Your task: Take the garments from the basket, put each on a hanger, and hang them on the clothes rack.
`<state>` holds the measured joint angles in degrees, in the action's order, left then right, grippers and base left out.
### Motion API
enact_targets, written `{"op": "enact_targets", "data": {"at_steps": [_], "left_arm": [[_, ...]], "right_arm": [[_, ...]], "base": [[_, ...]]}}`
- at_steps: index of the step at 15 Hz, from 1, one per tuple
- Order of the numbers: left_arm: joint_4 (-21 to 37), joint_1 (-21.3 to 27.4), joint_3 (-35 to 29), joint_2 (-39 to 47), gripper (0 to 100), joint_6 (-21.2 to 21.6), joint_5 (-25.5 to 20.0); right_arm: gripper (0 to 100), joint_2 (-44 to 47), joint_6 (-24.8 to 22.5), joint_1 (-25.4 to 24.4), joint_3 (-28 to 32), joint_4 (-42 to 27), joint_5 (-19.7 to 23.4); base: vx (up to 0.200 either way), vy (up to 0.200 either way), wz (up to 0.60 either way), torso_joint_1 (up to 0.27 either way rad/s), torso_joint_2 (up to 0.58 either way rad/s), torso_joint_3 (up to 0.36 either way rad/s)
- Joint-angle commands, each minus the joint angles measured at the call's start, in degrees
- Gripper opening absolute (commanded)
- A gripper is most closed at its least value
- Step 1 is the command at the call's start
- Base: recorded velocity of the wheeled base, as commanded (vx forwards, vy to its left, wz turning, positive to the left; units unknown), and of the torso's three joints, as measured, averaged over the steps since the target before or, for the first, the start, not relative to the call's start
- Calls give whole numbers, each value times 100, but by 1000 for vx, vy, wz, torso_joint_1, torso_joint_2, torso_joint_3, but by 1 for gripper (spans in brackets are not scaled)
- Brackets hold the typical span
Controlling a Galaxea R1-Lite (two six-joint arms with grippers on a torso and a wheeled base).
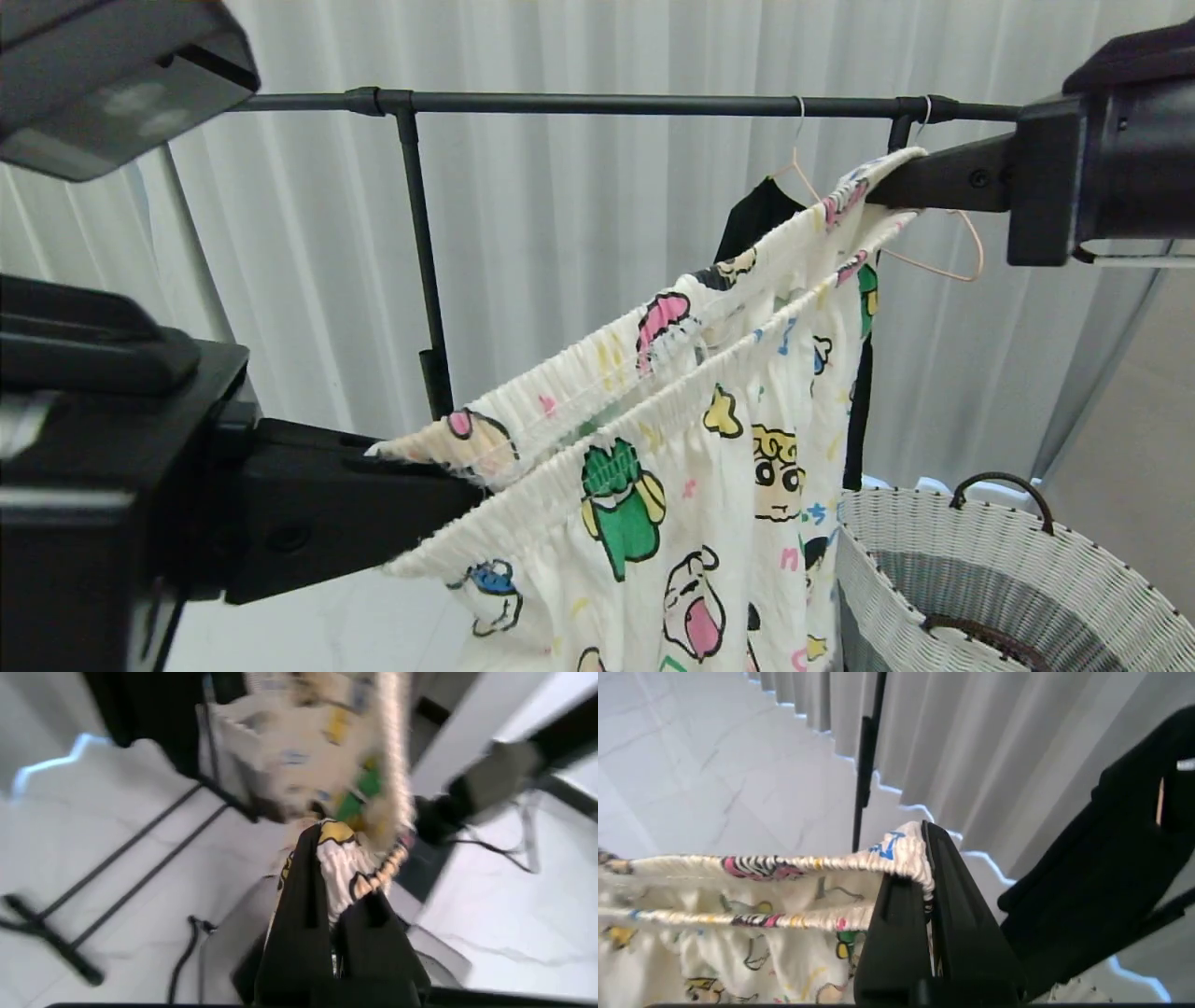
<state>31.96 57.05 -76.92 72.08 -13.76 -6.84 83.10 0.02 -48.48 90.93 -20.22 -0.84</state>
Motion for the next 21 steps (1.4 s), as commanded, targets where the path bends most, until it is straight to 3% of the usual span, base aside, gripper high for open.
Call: {"op": "enact_targets", "data": {"at_steps": [1,4,6,8,10,17,18,21], "left_arm": [[3,148,-7,-159,0,-12,7],[3,78,-16,-107,0,49,130],[3,-326,-68,245,0,524,904],[-15,-414,-297,640,0,849,1765],[-32,-432,-701,957,0,823,1958],[-32,-423,-886,1036,0,823,1950],[-32,-423,-886,1045,0,823,1950],[-32,-511,-886,1062,0,823,1985]], "right_arm": [[0,338,-2,-12,206,-8,-4],[0,154,-2,5,118,-166,-48],[0,-189,-11,23,109,-790,-127],[0,-506,-20,-3,118,-1405,-215],[0,-725,-152,-214,127,-1906,-215],[0,-673,-205,-285,109,-1968,-294],[100,-673,-205,-293,100,-1968,-329],[100,-743,-205,-293,-31,-1977,-320]], "base": [[0,0,0,0,0,0],[0,0,0,0,0,0],[0,0,0,0,0,0],[0,0,0,0,0,0],[0,0,0,0,0,0],[0,0,0,0,0,0],[0,0,0,0,0,0],[0,0,0,0,0,0]]}}
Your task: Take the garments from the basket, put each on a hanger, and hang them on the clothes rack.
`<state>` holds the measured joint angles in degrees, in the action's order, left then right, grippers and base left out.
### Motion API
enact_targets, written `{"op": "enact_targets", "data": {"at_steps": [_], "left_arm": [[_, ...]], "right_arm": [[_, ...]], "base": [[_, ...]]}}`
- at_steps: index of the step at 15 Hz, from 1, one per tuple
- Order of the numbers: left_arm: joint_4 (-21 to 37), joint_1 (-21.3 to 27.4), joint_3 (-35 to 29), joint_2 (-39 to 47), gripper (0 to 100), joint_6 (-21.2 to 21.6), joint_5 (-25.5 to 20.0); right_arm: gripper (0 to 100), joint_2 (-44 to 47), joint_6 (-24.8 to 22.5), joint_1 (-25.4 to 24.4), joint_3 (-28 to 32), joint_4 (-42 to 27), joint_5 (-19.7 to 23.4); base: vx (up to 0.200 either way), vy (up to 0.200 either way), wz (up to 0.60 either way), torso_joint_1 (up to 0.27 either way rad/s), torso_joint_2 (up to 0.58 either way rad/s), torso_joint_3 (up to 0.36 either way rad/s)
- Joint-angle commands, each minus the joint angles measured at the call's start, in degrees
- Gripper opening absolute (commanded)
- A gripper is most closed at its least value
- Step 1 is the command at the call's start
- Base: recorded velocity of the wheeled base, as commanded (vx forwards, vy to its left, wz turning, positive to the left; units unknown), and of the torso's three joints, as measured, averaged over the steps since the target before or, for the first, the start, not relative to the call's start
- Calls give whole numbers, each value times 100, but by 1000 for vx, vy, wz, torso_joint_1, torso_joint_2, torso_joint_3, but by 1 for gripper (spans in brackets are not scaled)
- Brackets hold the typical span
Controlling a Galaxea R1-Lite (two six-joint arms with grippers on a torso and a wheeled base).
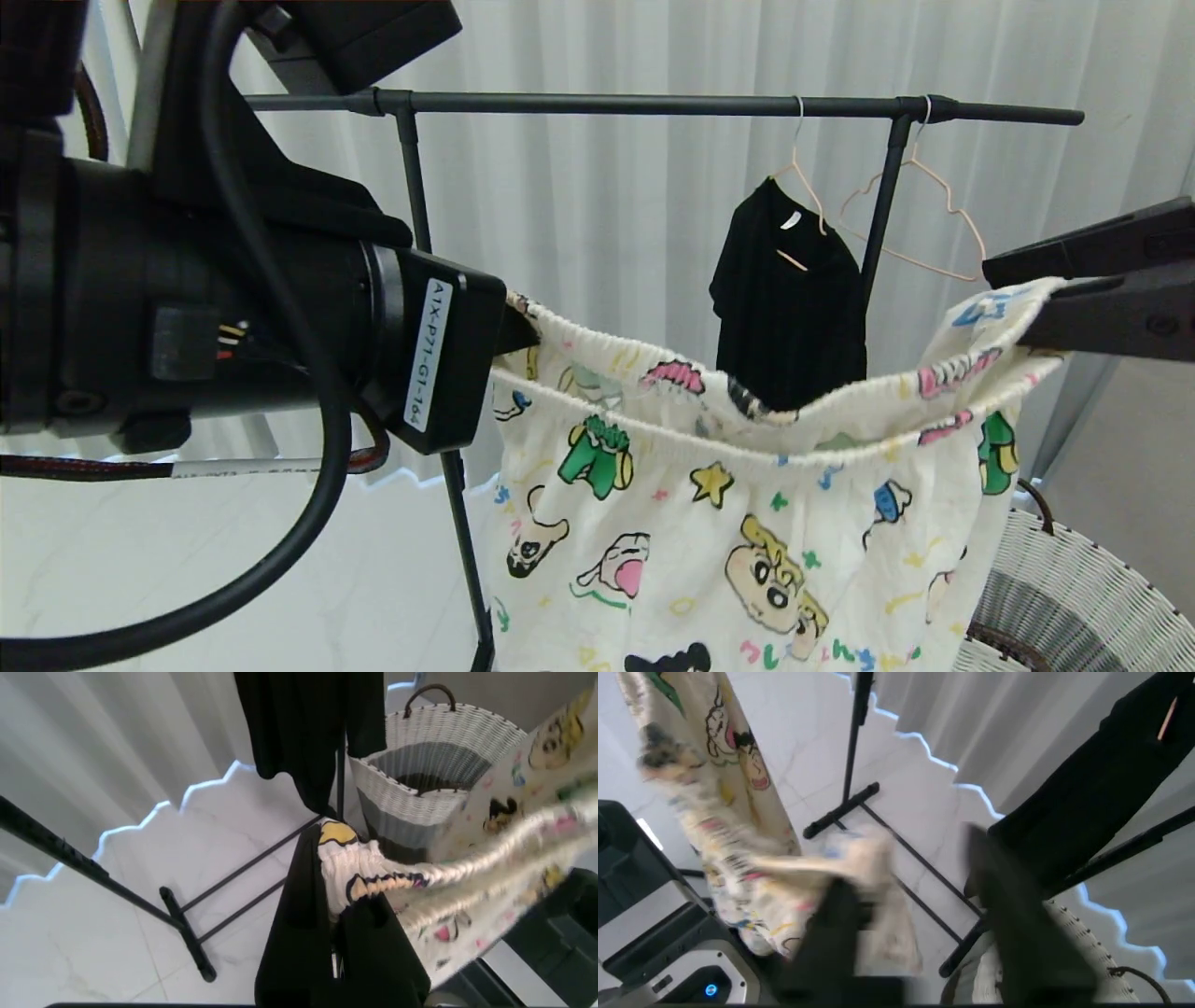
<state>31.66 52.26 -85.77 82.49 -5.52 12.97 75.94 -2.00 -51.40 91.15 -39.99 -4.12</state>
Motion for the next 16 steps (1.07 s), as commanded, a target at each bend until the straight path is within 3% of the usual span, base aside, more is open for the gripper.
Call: {"op": "enact_targets", "data": {"at_steps": [1,10,11,12,14,16], "left_arm": [[-11,-111,-1,39,0,-1,12],[-512,-418,149,373,0,7,707],[-520,-418,298,329,0,16,760],[-538,-427,474,214,0,25,883],[-538,-542,1071,-137,0,130,1428],[-538,-779,1625,-471,0,297,1638]], "right_arm": [[100,-96,-2,-11,-124,-1,25],[100,-712,7,-151,-906,-9,-27],[100,-764,7,33,-1029,-18,-212],[100,-800,-2,411,-1187,-159,-669],[100,-923,15,1272,-1319,-888,-1864],[100,-1116,7,1923,-1504,-1002,-1908]], "base": [[0,0,0,0,0,0],[0,0,0,0,0,0],[0,0,0,0,0,0],[0,0,0,0,0,0],[0,0,0,0,0,0],[0,0,0,0,0,0]]}}
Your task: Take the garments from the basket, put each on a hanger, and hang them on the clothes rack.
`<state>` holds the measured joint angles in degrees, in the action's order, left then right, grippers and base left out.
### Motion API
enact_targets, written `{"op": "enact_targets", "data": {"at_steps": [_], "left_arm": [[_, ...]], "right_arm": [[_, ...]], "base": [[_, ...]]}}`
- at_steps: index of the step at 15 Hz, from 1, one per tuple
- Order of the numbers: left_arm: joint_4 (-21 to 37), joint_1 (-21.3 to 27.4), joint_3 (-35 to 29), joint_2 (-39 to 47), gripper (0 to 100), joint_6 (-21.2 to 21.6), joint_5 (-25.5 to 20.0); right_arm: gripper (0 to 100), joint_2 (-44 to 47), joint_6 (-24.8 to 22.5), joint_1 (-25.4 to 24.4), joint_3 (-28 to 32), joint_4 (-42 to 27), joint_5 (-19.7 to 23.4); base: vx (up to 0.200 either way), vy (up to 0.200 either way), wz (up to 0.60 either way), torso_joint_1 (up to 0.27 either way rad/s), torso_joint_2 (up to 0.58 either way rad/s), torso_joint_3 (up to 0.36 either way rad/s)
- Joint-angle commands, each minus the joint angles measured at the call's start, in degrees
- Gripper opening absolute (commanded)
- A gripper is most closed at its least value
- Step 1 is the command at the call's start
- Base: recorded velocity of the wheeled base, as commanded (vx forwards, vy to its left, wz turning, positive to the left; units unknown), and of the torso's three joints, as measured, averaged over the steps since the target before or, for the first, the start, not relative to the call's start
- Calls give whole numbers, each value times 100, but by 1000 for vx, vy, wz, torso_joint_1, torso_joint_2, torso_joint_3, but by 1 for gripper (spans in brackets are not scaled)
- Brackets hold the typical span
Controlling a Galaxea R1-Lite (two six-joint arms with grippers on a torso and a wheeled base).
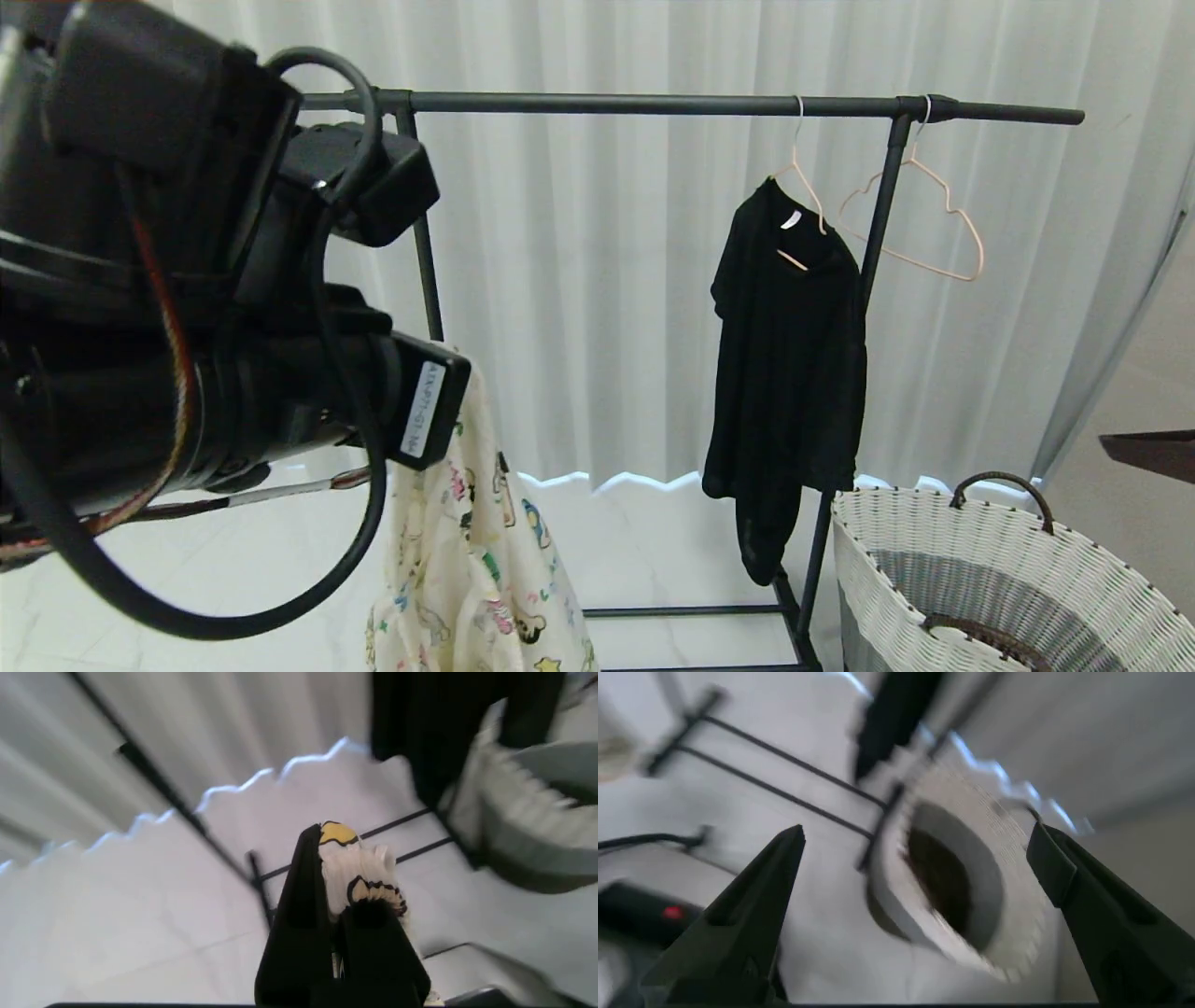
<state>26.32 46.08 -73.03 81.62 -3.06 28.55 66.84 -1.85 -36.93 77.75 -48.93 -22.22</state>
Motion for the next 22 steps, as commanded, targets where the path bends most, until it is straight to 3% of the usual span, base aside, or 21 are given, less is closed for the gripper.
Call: {"op": "enact_targets", "data": {"at_steps": [1,4,6,10,15,22], "left_arm": [[-13,-539,940,-832,0,280,81],[-13,-1128,1573,-1368,0,368,72],[-22,-1374,1766,-1526,0,359,72],[-83,-1462,1828,-1579,0,359,72],[-153,-1470,1837,-1579,0,359,72],[-153,-1470,1837,-1596,0,359,72]], "right_arm": [[100,-417,-34,1091,-463,-108,-142],[100,-646,-52,2049,-823,-99,-142],[100,-655,-17,2348,-990,130,-54],[100,-602,-17,2708,-1254,991,473],[100,-558,-17,3007,-1254,1176,834],[100,-312,-17,3095,-1245,1589,948]], "base": [[0,0,0,0,0,0],[0,0,0,0,0,0],[0,0,0,0,0,0],[0,0,0,28,-73,-52],[0,0,0,156,-409,-258],[0,0,0,201,-476,-275]]}}
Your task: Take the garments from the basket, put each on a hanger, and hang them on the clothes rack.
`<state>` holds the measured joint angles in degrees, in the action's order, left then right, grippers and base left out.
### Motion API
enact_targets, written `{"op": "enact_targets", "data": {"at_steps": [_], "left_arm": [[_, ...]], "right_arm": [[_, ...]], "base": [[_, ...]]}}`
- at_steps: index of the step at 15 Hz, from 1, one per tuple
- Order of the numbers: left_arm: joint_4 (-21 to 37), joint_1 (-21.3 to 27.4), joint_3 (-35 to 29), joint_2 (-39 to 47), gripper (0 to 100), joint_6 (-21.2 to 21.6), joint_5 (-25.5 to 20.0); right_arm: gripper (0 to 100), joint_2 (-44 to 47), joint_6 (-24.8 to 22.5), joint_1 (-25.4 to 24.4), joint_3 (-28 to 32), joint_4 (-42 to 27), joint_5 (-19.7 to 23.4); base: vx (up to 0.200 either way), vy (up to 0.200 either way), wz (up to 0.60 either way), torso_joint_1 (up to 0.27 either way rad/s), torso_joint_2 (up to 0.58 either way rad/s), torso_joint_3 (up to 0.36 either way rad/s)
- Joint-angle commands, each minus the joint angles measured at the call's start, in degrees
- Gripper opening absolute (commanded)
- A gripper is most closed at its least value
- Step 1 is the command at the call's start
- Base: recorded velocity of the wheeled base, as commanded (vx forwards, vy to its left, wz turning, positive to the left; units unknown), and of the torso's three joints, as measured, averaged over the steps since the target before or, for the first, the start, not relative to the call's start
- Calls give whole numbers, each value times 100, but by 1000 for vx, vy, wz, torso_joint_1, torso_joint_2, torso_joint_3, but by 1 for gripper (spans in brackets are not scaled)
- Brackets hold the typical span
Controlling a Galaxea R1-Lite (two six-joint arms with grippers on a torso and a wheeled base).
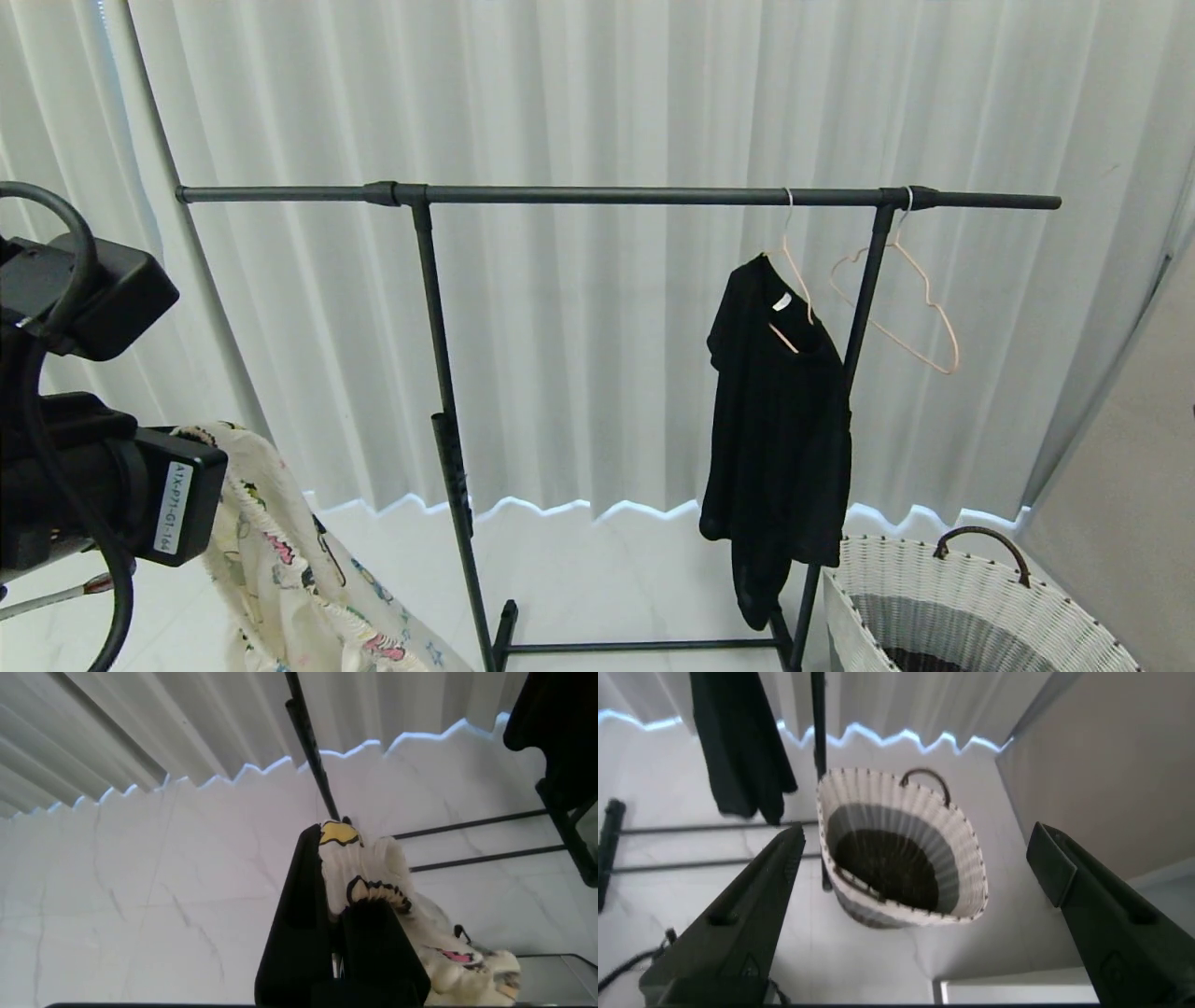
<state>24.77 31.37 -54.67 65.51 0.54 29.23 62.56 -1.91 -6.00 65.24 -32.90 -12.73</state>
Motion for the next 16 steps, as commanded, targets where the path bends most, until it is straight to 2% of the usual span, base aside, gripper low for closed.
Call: {"op": "enact_targets", "data": {"at_steps": [1,8,10,12,16], "left_arm": [[1,1,1,14,0,-1,3],[1,10,1,23,0,-1,3],[1,1,-8,32,0,-1,3],[1,10,-17,23,0,-18,-23],[1,10,-17,41,0,-18,-14]], "right_arm": [[100,151,-2,2,6,82,-2],[100,256,-2,2,-3,135,-2],[100,248,16,2,-29,144,113],[100,248,7,2,-152,232,165],[100,274,-46,28,-565,882,534]], "base": [[0,0,0,217,-500,-286],[0,0,0,237,-515,-282],[0,0,0,210,-442,-234],[200,0,0,73,-144,-83],[200,0,0,18,-29,-13]]}}
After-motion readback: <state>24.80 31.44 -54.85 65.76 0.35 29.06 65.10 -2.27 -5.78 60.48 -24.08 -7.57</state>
